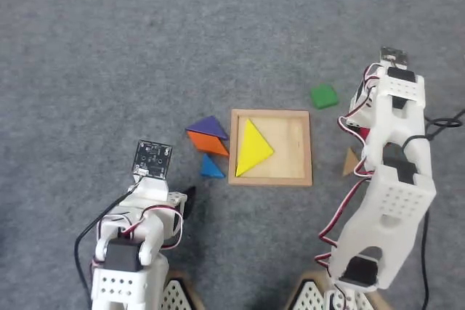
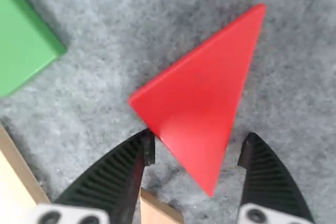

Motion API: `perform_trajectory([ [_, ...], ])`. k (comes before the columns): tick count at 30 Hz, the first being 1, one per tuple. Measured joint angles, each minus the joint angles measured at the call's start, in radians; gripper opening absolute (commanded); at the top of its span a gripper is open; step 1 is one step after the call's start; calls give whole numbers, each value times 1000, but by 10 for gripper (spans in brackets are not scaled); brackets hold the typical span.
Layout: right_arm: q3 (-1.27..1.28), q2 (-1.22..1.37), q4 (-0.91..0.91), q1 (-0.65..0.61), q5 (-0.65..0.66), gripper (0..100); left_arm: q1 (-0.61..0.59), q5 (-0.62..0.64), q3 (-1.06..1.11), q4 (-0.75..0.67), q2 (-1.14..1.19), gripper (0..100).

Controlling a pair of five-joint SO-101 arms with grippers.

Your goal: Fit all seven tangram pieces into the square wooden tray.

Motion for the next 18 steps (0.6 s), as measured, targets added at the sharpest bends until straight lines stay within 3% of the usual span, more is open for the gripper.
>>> perform_trajectory([
  [6, -9, 0, 20, 14, 0, 273, 0, 0, 0, 0, 0, 225],
  [13, -153, 0, 210, -23, -9, 275, 0, 0, 0, 0, 0, 225],
  [18, -219, 0, 239, -38, -198, 420, 0, 0, 0, 0, 0, 225],
])
